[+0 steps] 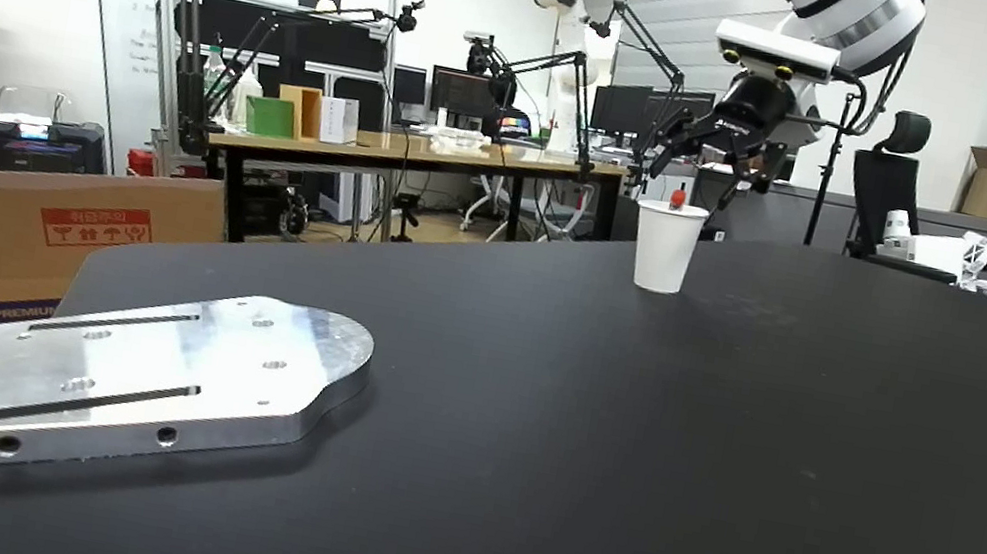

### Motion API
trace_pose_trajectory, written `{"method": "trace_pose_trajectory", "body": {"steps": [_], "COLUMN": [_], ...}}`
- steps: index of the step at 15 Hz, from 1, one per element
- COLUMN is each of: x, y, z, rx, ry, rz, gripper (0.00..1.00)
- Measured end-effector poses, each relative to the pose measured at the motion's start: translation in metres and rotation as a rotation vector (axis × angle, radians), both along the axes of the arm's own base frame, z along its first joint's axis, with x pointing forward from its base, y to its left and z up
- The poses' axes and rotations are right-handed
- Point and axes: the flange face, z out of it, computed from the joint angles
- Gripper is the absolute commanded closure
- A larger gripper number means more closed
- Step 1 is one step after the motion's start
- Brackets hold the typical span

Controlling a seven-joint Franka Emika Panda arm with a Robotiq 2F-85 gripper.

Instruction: Remove the marker from the cup and put it on the table

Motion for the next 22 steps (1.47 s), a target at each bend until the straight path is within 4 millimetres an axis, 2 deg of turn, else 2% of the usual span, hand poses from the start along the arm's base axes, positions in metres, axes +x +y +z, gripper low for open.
{"method": "trace_pose_trajectory", "body": {"steps": [5, 6, 7, 17, 18, 22], "x": [0.0004, 0.0004, 0.0003, 0.0006, 0.0008, 0.0026], "y": [-0.0017, -0.0017, -0.0016, 0.0015, 0.0013, 0.0019], "z": [-0.0025, -0.0031, -0.0038, -0.0051, -0.0043, 0.0007], "rx": [-0.012, -0.012, -0.011, -0.013, -0.017, -0.024], "ry": [-0.001, 0.000, 0.000, 0.001, -0.001, -0.012], "rz": [0.003, 0.003, 0.003, 0.009, 0.010, 0.014], "gripper": [0.00, 0.08, 0.26, 0.95, 0.99, 0.95]}}
